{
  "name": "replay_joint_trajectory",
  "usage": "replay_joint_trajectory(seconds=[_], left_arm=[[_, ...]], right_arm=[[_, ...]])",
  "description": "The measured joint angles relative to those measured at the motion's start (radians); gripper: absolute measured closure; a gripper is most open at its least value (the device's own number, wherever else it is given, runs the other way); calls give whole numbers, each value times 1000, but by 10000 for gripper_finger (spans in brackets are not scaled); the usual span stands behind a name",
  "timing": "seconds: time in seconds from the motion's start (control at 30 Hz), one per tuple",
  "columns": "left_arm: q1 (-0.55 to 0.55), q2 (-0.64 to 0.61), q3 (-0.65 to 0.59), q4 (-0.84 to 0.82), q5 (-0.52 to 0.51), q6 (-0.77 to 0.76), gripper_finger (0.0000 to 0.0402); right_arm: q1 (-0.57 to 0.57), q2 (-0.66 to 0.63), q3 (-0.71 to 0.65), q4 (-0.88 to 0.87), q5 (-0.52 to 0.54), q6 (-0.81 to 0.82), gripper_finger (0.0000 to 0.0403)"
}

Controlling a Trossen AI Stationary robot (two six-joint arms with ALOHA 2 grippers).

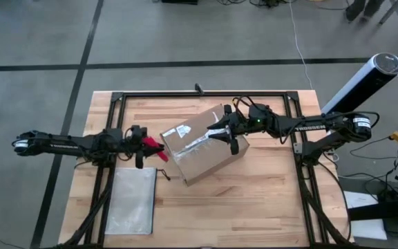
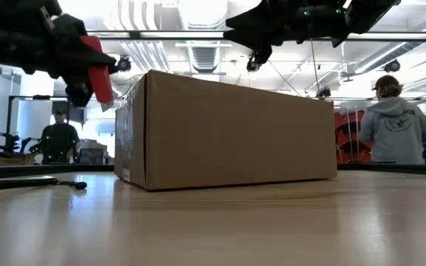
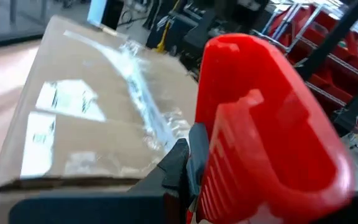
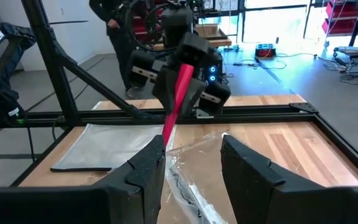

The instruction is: Unpack boxes

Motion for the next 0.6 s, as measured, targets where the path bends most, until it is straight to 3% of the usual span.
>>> replay_joint_trajectory(seconds=[0.23, 0.47, 0.6], left_arm=[[-10, 0, 1, 121, -5, 139, 365], [-10, 26, 1, 217, -76, 151, 368], [-14, 69, 1, 258, -82, 147, 368]], right_arm=[[2, 80, 0, 16, 5, 0, 304], [2, 194, 29, 58, 3, 0, 378], [2, 236, 58, 55, -21, 3, 388]])
